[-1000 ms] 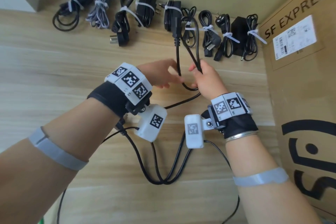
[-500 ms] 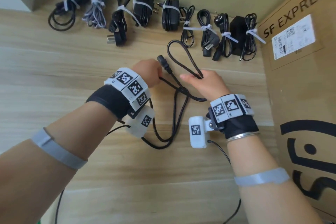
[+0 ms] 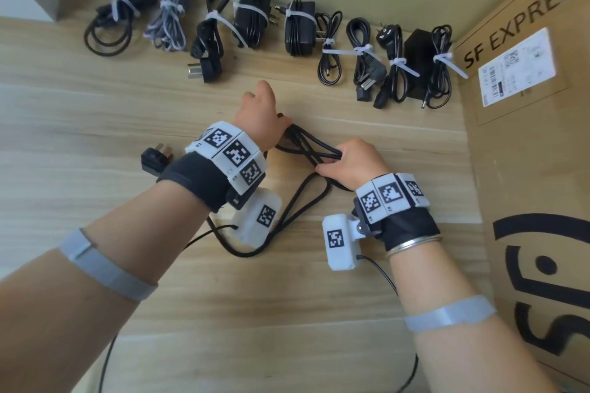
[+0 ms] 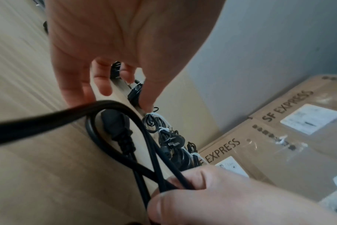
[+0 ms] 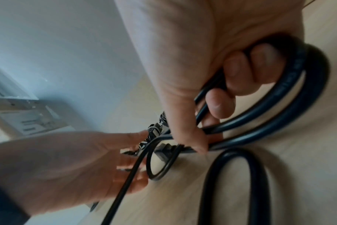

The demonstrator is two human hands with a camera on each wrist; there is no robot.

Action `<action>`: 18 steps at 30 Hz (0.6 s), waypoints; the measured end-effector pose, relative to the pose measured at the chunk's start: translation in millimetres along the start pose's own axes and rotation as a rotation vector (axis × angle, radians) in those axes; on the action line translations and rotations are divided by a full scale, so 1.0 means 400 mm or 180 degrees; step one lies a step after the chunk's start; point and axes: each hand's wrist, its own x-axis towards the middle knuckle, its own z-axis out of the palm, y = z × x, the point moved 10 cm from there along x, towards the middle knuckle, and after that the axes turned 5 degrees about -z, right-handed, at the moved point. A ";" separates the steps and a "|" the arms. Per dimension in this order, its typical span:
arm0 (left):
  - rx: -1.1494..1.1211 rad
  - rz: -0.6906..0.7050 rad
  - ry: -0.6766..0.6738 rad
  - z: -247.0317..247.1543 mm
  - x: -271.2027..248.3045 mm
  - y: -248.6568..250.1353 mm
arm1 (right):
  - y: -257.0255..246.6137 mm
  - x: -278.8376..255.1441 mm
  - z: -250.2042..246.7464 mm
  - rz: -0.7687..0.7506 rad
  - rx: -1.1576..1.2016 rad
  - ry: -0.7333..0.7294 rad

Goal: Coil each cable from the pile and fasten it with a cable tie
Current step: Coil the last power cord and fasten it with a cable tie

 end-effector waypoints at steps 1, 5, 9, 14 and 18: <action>-0.0112 -0.0157 -0.0025 0.001 0.001 -0.014 | 0.004 -0.002 -0.003 0.0046 0.0037 0.0025; -0.0956 -0.0678 -0.0459 0.043 0.003 -0.058 | 0.008 -0.011 -0.041 0.0186 0.0187 0.0332; -0.1499 -0.0506 -0.1252 0.102 -0.031 -0.010 | -0.030 -0.009 -0.028 0.0026 0.0269 0.0128; -0.2144 -0.0472 -0.1263 0.099 -0.037 0.010 | -0.082 -0.015 0.014 -0.0429 0.0396 -0.0161; -0.2484 -0.0468 -0.1102 0.092 -0.040 0.018 | -0.110 -0.026 0.038 -0.0632 0.0512 -0.0295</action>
